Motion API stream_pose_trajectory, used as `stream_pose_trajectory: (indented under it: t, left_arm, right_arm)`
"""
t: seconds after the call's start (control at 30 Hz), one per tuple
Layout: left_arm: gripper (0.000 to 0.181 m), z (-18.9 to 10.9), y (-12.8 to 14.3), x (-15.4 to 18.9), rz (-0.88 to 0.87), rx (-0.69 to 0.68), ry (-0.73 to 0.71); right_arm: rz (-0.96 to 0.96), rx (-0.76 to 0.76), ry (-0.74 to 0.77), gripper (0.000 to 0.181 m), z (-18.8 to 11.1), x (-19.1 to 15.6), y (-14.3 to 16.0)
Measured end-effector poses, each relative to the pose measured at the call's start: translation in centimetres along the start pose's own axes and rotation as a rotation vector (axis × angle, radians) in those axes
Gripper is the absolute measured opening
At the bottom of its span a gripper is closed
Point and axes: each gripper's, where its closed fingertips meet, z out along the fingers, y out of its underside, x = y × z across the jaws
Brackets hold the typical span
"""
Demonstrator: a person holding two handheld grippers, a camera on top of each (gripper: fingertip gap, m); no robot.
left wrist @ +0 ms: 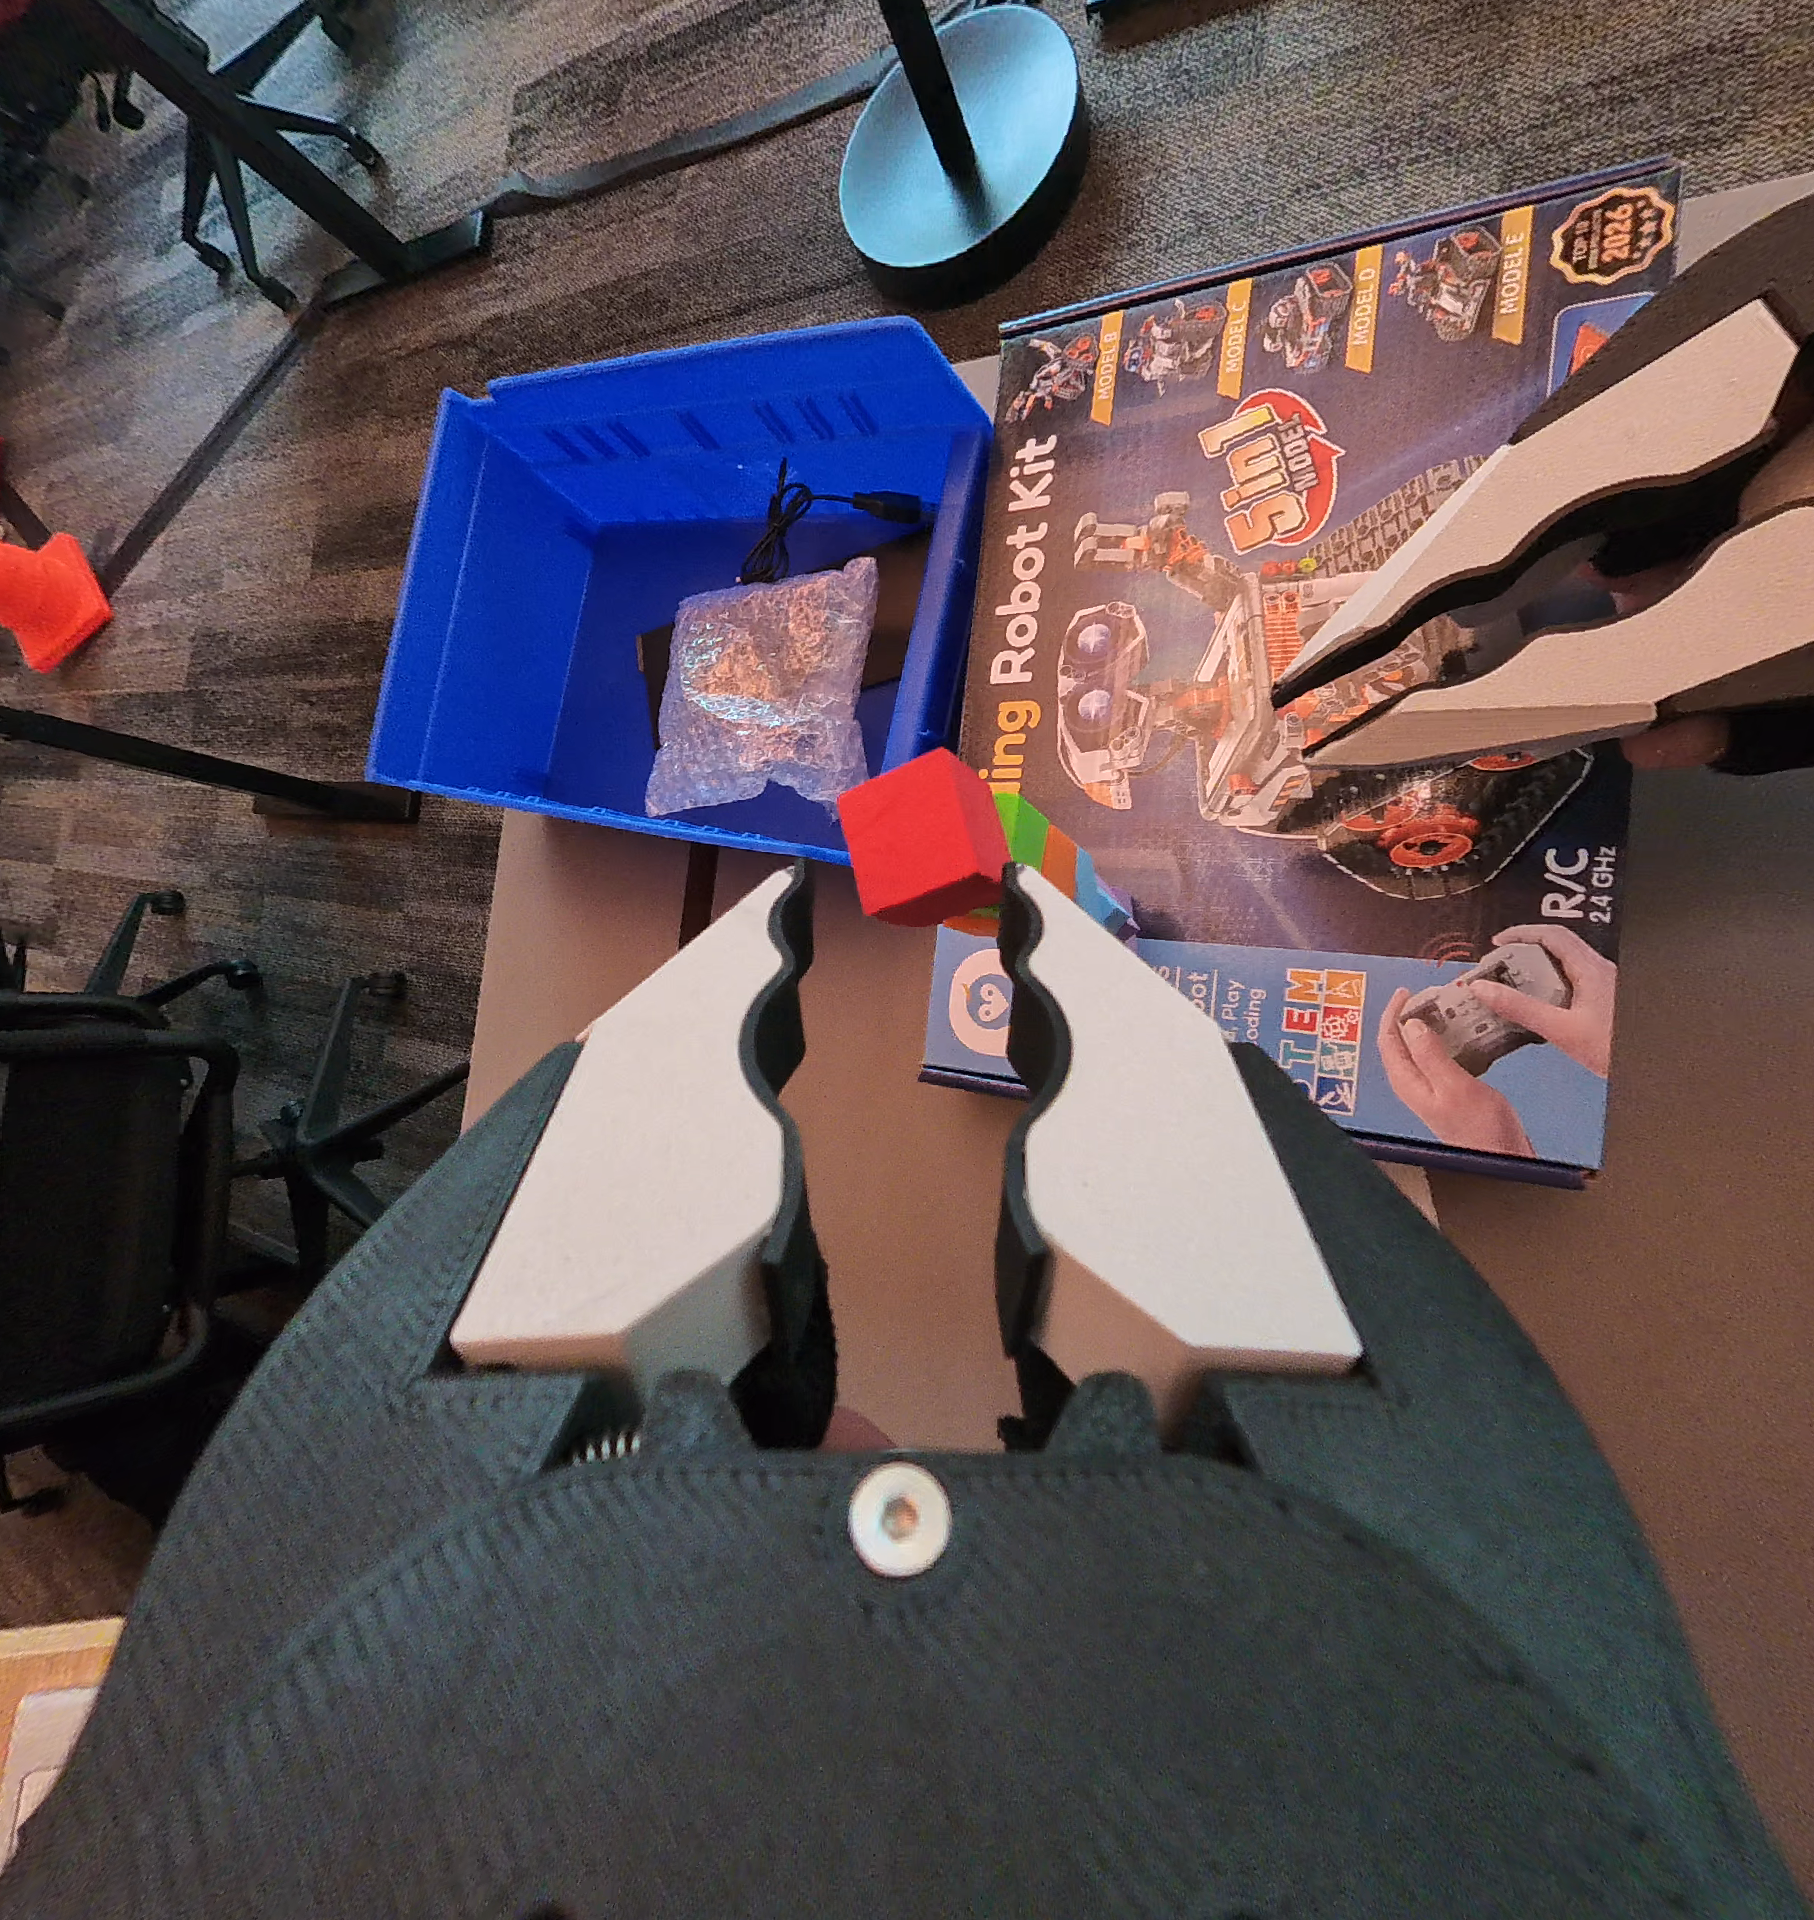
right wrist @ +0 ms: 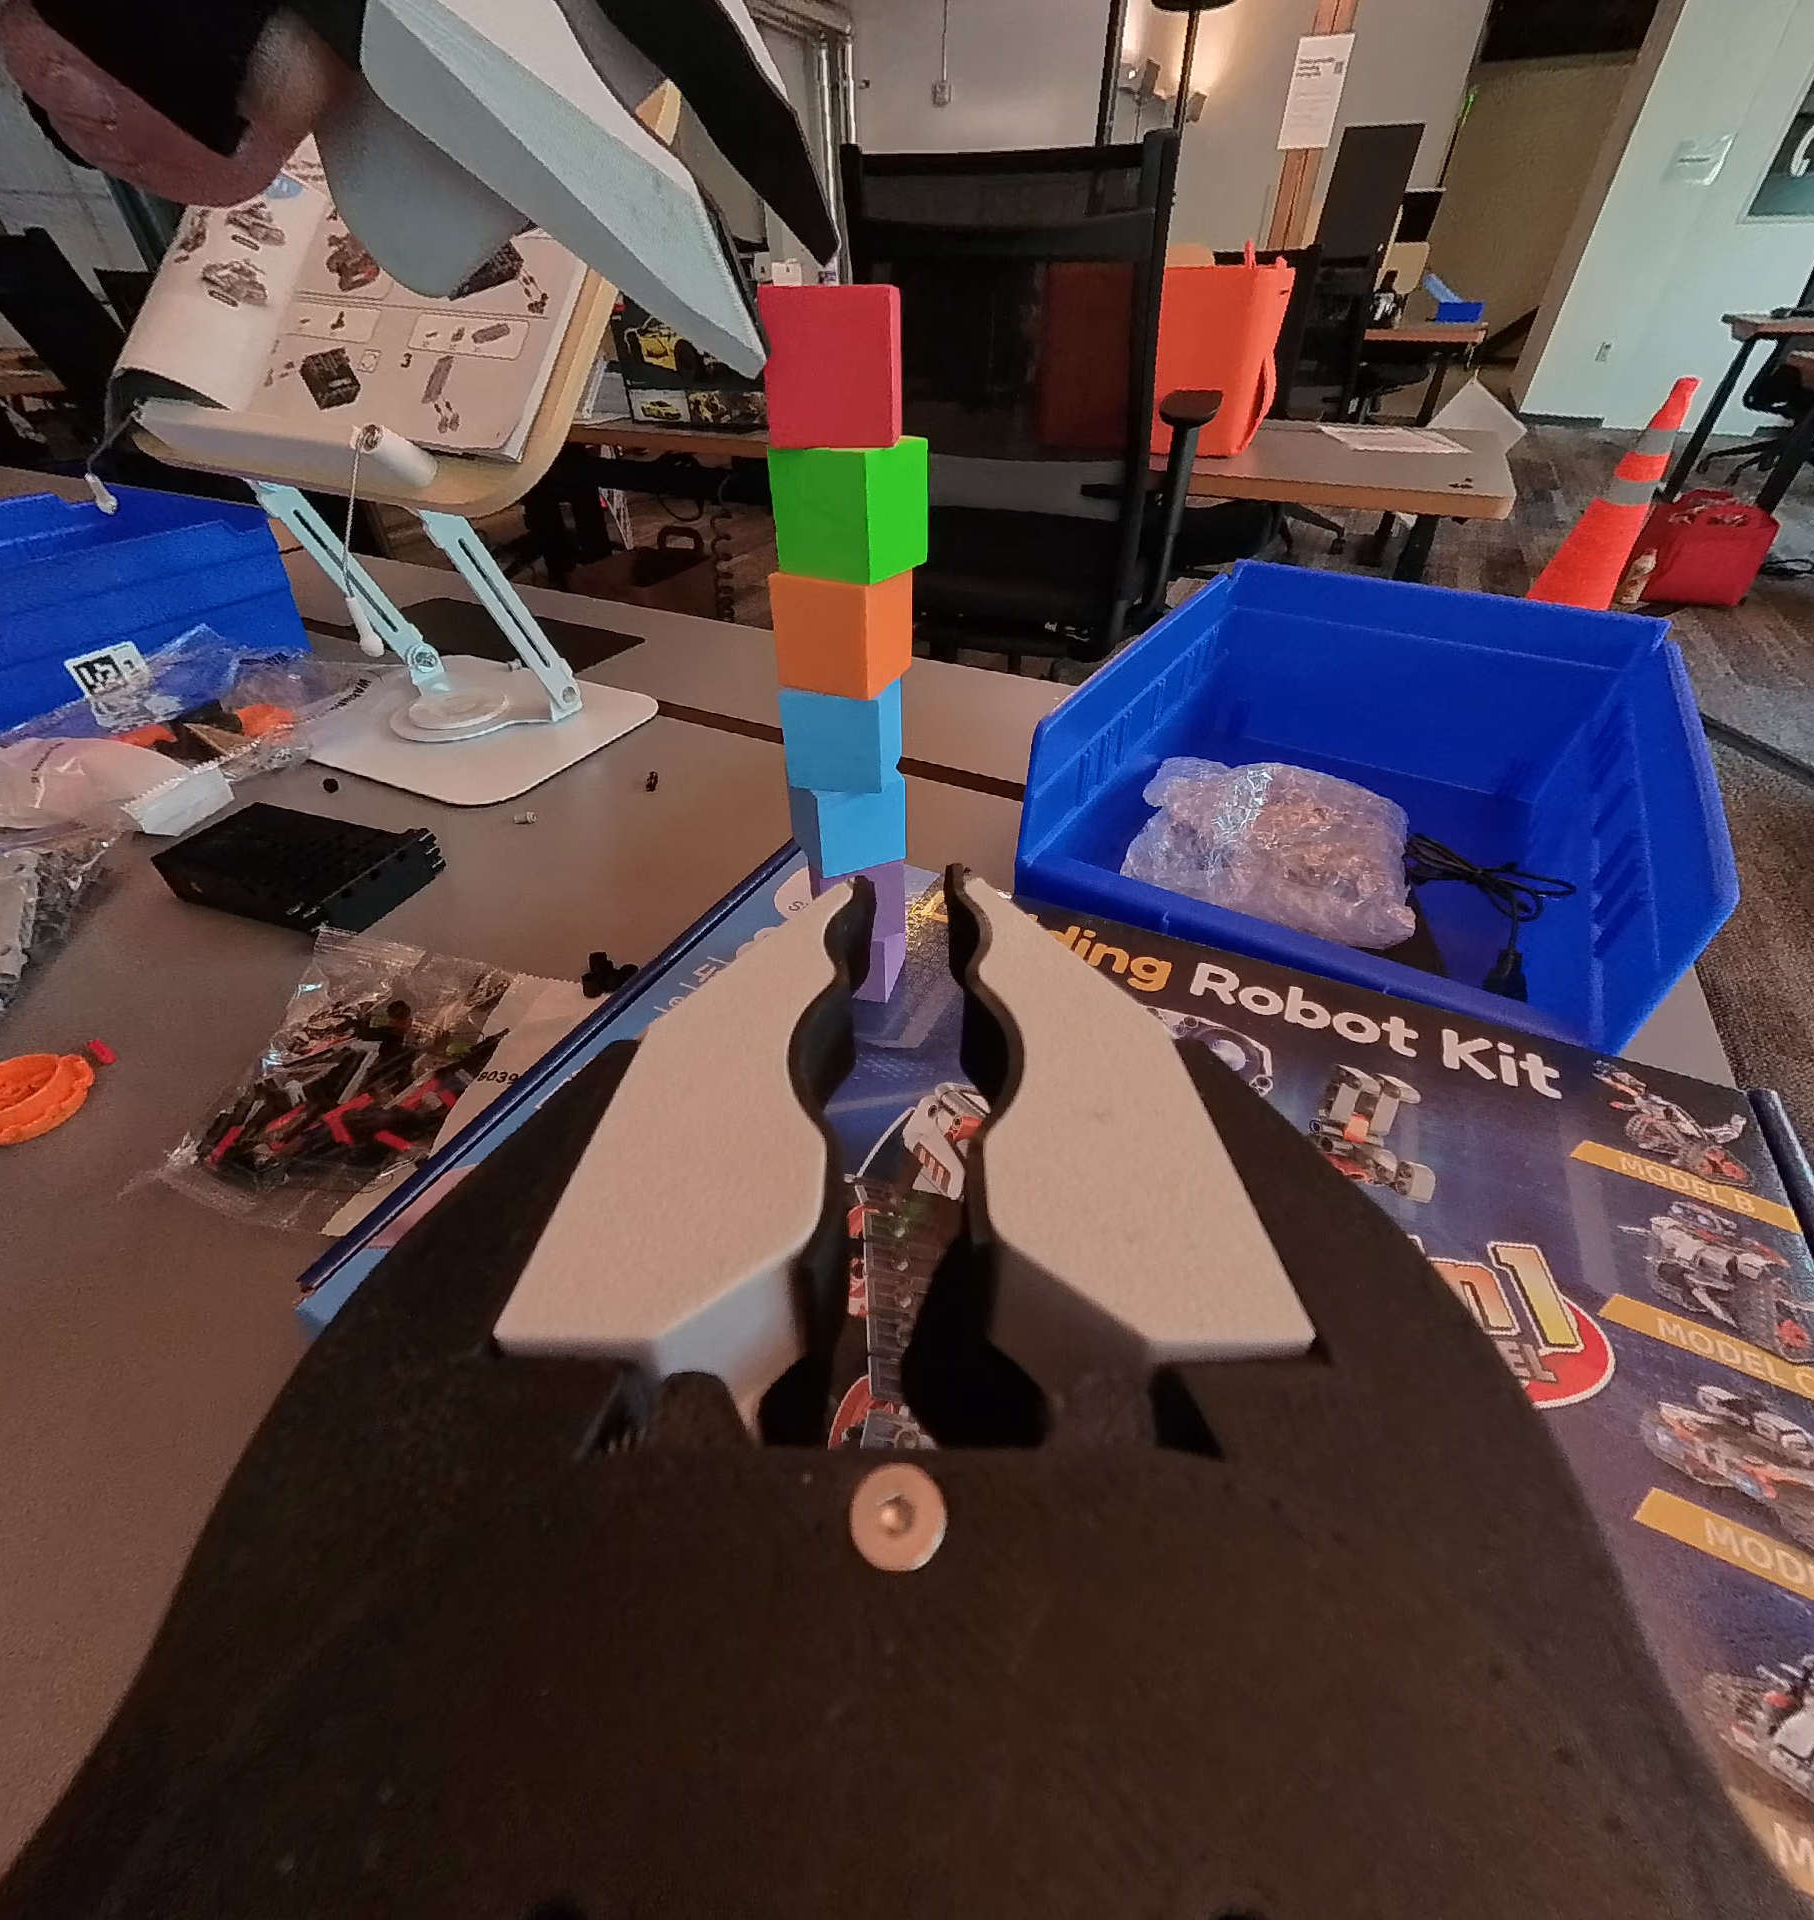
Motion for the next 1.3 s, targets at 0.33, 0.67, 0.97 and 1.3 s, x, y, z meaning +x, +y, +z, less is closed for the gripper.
stream_pose_trajectory:
  t: [0.33, 0.67, 0.97, 1.3]
  left_arm:
    - [0.035, -1.9, -0.3, -0.2, 0.001, 0.051, -0.045]
    - [0.034, -6.8, 1.8, 0.4, -0.019, 0.135, -0.189]
    - [0.031, -8.4, 12.9, 1.9, -0.176, 0.033, -0.389]
    - [0.028, -5.4, 22.4, 6.1, -0.414, 0.043, -0.388]
  right_arm:
    - [0.001, 0.002, 0.0, 0.013, 0.0, 0.0, 0.0]
    - [-0.005, 0.001, 0.007, 0.013, 0.0, 0.1, 0.0]
    - [-0.044, -0.03, 0.044, 0.013, 0.3, 0.4, 0.5]
    - [-0.208, -0.106, 0.178, 0.011, 0.8, 1.1, 1.5]
